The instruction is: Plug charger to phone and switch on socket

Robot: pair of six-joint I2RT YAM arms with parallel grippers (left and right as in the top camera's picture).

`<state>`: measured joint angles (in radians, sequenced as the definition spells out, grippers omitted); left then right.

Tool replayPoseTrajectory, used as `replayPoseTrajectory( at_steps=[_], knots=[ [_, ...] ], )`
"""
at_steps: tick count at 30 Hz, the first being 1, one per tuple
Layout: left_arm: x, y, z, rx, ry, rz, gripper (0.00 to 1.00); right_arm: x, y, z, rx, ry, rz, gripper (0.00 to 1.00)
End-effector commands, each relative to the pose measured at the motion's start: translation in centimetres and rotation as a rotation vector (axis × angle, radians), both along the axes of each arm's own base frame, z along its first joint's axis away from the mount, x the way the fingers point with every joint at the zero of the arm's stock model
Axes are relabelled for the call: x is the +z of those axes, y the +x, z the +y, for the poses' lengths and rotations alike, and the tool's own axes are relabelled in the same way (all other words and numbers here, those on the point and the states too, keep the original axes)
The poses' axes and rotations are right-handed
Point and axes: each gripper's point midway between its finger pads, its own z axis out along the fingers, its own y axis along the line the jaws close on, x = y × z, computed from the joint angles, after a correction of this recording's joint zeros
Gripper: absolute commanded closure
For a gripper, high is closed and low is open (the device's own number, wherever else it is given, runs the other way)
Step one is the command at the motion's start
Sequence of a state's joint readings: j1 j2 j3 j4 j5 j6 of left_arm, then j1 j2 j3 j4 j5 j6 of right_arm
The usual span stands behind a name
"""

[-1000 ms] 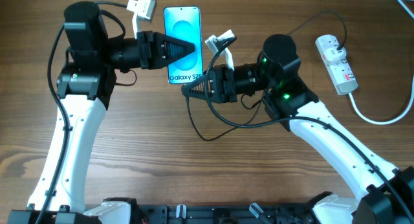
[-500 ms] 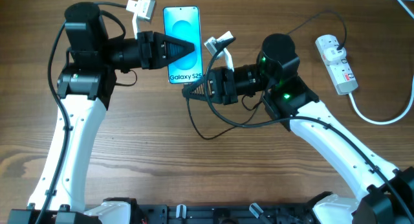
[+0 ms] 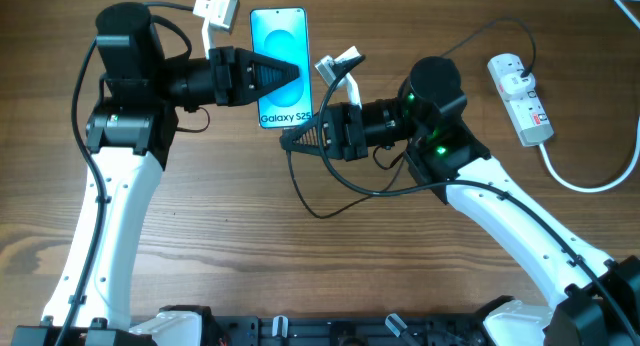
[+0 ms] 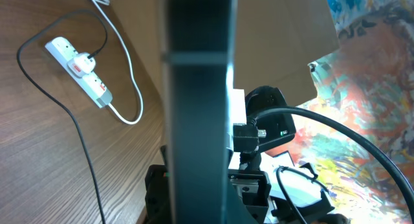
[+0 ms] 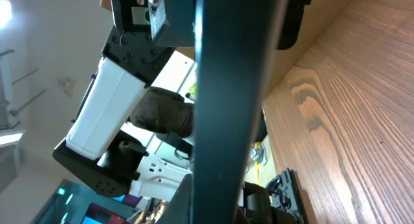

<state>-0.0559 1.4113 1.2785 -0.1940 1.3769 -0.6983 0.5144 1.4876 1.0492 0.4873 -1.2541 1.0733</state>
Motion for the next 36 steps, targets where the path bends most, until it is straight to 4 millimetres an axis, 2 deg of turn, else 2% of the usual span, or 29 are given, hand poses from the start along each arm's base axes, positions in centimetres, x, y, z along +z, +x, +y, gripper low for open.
replayPoseTrajectory(
  at_steps=[1, 6, 19, 25, 26, 27, 28, 29, 30, 36],
  knots=[
    [0.7, -1.0, -0.2, -0.032, -0.008, -0.028, 0.96, 1.6, 2.0, -0.3, -0.105, 0.034, -0.045, 0.96],
    [0.7, -1.0, -0.2, -0.032, -0.008, -0.028, 0.96, 1.6, 3.0, -1.1, -0.139, 0.034, -0.043, 0.96],
    [0.7, -1.1, -0.2, -0.034, -0.008, -0.028, 0.96, 2.5, 4.2, -1.1, -0.210, 0.068, -0.085, 0.96],
    [0.7, -1.1, -0.2, -0.034, -0.008, -0.028, 0.96, 3.9, 5.2, -1.7, -0.274, 0.117, -0.148, 0.95],
    [0.7, -1.0, -0.2, -0.033, -0.008, -0.028, 0.96, 3.9, 5.4, -1.8, -0.279, 0.116, -0.149, 0.87],
    [0.7, -1.0, -0.2, -0.033, -0.008, -0.028, 0.96, 3.9, 5.4, -1.9, -0.278, 0.115, -0.149, 0.71],
    [0.7, -1.0, -0.2, -0.033, -0.008, -0.028, 0.96, 3.8, 5.3, -1.9, -0.270, 0.112, -0.147, 0.46],
    [0.7, -1.0, -0.2, -0.033, -0.008, -0.028, 0.96, 3.7, 5.0, -1.9, -0.250, 0.110, -0.153, 0.18],
    [0.7, -1.0, -0.2, -0.033, -0.008, -0.029, 0.96, 3.7, 4.6, -1.9, -0.231, 0.108, -0.160, 0.00],
    [0.7, -1.0, -0.2, -0.033, -0.008, -0.029, 0.96, 2.5, 1.3, -2.0, -0.032, 0.086, -0.235, 0.00]
  ],
)
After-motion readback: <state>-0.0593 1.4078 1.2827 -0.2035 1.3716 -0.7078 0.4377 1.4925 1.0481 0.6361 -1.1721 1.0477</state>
